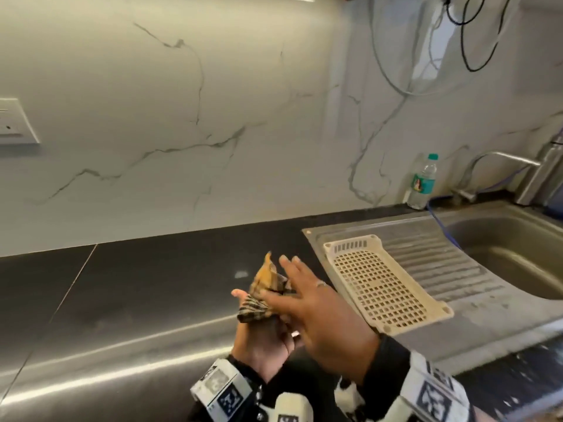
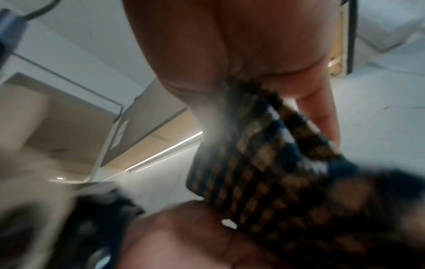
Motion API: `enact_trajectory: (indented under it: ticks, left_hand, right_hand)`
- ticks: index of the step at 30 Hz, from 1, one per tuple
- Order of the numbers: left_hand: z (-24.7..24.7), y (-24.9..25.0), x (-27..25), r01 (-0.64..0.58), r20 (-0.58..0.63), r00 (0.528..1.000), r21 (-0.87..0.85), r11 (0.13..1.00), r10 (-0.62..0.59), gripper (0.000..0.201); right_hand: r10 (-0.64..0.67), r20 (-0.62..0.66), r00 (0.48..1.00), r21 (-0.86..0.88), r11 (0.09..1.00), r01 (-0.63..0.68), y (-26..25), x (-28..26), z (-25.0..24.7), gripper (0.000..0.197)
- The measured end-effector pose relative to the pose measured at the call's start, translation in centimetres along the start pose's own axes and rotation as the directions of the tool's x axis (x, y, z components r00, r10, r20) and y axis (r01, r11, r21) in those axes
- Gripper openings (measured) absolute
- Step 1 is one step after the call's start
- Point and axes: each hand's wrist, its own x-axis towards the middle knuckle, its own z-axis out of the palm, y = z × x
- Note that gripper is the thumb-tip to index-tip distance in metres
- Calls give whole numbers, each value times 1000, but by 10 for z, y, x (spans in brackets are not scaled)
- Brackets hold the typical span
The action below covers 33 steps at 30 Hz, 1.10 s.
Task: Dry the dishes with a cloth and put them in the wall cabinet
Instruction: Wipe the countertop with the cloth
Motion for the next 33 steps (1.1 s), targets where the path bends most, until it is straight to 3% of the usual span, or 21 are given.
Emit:
enact_trajectory:
  ticks: [2,5,8,10,12,14,15,17,18,20,22,25,27,29,31,32,33]
  left_hand:
    - [-10,8,9,-37,49,998,-56,998,40,87]
    - [-28,20,15,-38,18,999,-46,998,39,97]
    - [-34,20,14,-11,66,998,43,999,8,94]
    - [-37,21,12,10,84,996,83,996,-17,94]
    - [-38,21,12,64,141,987,124,990,-82,95]
    - [-35,21,13,76,149,983,184,980,-104,79]
    - [-31,20,15,77,135,985,207,975,-106,67]
    - [-23,22,20,68,93,991,248,966,-94,50]
    - [-20,22,24,59,60,995,267,962,-77,47]
    - [-14,20,33,35,25,999,284,958,-44,46]
    - [-7,16,40,33,27,999,351,936,-45,50]
    - [12,3,55,78,25,993,578,812,-114,63]
    - [24,-5,67,108,38,982,691,715,-185,73]
    - [37,-18,82,121,32,972,778,617,-231,70]
    - [46,-32,91,112,-17,978,883,456,-209,58]
    - [48,-40,96,95,-35,984,932,349,-174,52]
    - [46,-50,102,61,-32,992,970,235,-125,48]
  right_hand:
    - [-44,-34,998,37,998,45,-8,-5,13,46]
    - [-27,98,995,256,967,1,-7,6,22,48]
    - [55,-38,998,429,903,-33,11,30,17,36]
    - [169,-64,984,471,874,-119,30,52,8,22]
    - [242,-26,970,413,886,-210,52,70,3,21]
    - [236,12,972,239,943,-232,66,80,3,27]
    - [214,10,977,113,970,-214,67,80,5,34]
    - [37,-72,997,-86,995,-43,60,68,11,38]
    - [-23,-42,999,-131,991,17,58,60,14,41]
    - [-86,65,994,-204,974,97,62,43,21,65]
    - [-44,147,988,-126,990,63,71,32,24,73]
    - [52,149,988,154,985,-75,106,21,20,60]
    - [177,132,975,345,914,-213,131,18,15,49]
    - [330,186,926,545,749,-376,167,11,9,45]
    - [409,321,854,720,481,-501,198,4,3,38]
    - [400,368,839,723,444,-529,213,-1,0,30]
    - [367,381,849,694,493,-524,226,-7,-4,29]
